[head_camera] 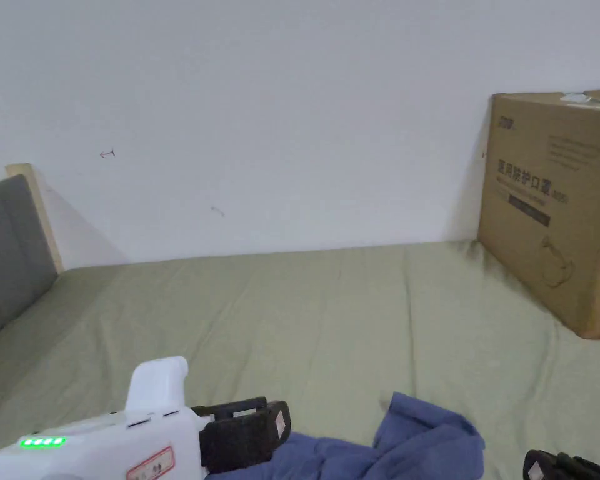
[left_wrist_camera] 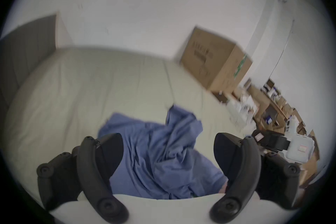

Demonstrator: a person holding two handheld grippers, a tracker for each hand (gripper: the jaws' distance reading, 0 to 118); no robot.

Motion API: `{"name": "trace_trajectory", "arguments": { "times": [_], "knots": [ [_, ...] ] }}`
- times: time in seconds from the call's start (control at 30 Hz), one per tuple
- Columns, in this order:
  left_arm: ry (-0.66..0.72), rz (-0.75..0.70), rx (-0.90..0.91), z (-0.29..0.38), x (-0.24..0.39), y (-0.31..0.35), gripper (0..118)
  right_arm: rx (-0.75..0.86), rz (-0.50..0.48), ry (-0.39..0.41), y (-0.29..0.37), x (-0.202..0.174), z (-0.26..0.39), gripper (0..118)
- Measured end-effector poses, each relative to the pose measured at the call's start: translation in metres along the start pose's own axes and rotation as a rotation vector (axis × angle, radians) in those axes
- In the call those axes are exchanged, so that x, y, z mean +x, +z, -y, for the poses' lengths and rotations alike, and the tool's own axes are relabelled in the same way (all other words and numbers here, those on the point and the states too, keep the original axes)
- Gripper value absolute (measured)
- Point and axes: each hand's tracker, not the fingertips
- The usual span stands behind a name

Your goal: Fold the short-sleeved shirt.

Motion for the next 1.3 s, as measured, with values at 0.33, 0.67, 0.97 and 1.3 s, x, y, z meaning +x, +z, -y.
{"name": "trace_trajectory", "arguments": {
  "times": [0.33, 0.67, 0.97, 1.3],
  "knots": [
    [-0.251, -0.449, 0.444, 0.088, 0.024, 0.062, 0, 0.334, 0.058, 0.186, 0.037, -0.041, 0.035, 3],
    [-0.164, -0.341, 0.402, 0.065, 0.028, 0.064, 0, 0.307, 0.048, 0.141, 0.036, -0.035, 0.028, 3],
    [0.045, -0.163, -0.389, -0.049, -0.112, -0.151, 105, 0.186, 0.063, 0.096, 0.000, -0.011, 0.029, 3],
    [0.007, -0.254, -0.695, 0.034, -0.170, -0.323, 110, -0.021, 0.098, 0.011, -0.067, 0.027, 0.051, 3]
  ]
}}
